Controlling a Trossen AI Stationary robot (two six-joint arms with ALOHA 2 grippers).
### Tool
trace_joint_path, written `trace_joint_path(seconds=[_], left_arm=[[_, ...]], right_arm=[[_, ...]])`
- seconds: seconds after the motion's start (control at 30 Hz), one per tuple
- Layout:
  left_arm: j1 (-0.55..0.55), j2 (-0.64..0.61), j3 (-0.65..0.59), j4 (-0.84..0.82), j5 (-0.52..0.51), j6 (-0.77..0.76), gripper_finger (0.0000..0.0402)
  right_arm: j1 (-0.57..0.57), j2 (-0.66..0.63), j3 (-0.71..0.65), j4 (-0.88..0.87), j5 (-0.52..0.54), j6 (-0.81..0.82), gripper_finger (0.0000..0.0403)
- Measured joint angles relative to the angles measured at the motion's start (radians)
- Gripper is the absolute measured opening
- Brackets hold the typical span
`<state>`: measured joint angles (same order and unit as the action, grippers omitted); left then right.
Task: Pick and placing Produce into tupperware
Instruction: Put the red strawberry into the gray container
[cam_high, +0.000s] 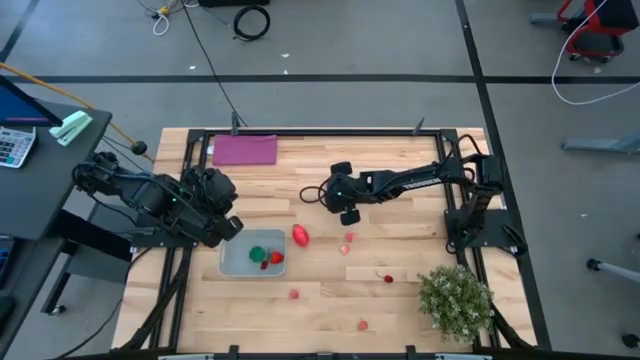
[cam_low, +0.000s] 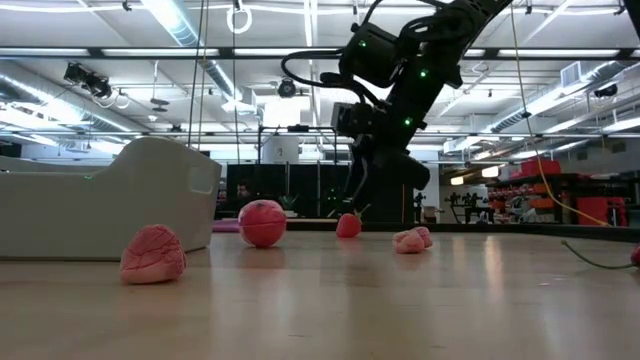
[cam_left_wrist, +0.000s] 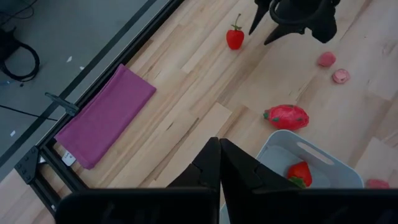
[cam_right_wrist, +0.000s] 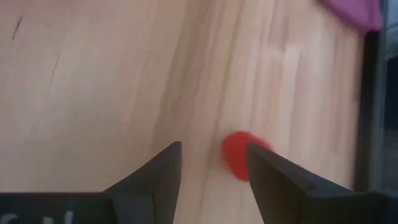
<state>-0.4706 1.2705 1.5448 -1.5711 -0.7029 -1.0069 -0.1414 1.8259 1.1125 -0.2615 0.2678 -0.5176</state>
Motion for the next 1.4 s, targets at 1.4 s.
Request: trace_joint_path(seconds=[1.4], left_arm=[[0.000, -0.001, 0.000, 0.000, -0.001, 0.081, 0.0009]], right_arm=[[-0.195, 0.158, 0.037, 0.129, -0.163, 0.043, 0.0241]])
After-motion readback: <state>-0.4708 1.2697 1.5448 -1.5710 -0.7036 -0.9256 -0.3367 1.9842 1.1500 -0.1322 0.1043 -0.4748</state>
